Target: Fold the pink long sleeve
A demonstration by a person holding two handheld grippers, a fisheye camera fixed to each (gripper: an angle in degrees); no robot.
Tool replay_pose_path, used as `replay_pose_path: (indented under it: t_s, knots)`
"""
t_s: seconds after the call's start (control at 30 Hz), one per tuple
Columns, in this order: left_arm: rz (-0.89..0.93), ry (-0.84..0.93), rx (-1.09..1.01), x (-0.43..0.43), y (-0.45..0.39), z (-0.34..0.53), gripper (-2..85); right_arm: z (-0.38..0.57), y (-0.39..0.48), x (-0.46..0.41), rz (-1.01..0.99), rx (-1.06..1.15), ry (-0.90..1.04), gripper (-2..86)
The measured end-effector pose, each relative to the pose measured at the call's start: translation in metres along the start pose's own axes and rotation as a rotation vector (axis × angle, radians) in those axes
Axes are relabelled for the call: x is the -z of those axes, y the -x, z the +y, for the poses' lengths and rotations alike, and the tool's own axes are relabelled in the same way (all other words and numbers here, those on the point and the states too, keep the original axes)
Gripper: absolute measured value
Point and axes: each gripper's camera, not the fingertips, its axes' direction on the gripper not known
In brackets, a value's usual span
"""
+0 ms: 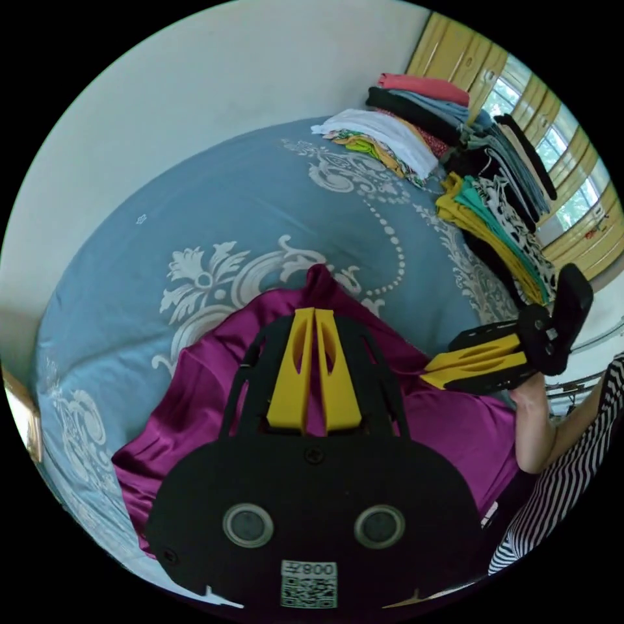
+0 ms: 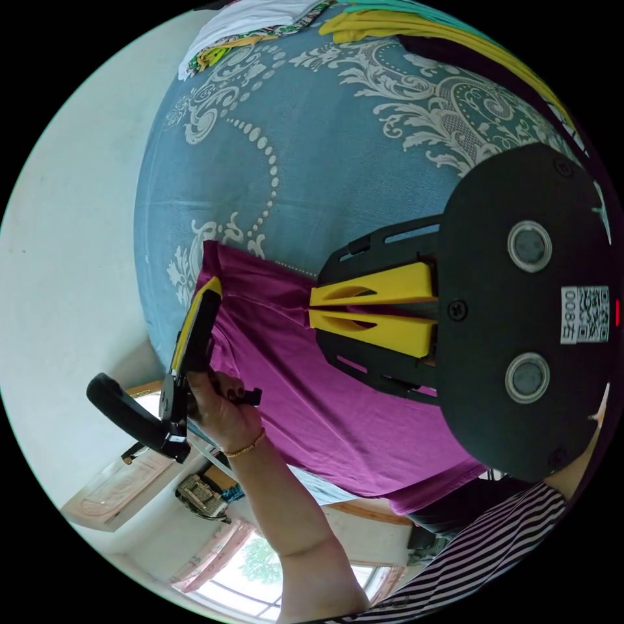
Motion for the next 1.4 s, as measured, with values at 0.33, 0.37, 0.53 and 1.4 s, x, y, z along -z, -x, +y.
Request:
replay_pose_path:
  t_s: [0.33,0.37,0.53,1.4]
  knots:
    - [0.068,0.006,-0.035,0.05,-0.037,0.007,0.2,-0.007,0.008,0.003,-0.017,-0.026,-0.008,0.7]
    - [0.084,-0.013,-0.02,0.057,-0.038,0.009,0.2,-0.006,0.01,0.008,-0.016,-0.026,-0.033,0.6]
    - [0.111,-0.077,-0.039,0.105,-0.052,0.02,0.2,-0.01,0.014,0.013,-0.111,-0.027,-0.088,0.7]
    - [0.23,-0.263,0.222,0.386,-0.053,0.166,0.4,-0.071,0.117,-0.035,-0.01,-0.029,0.077,0.1]
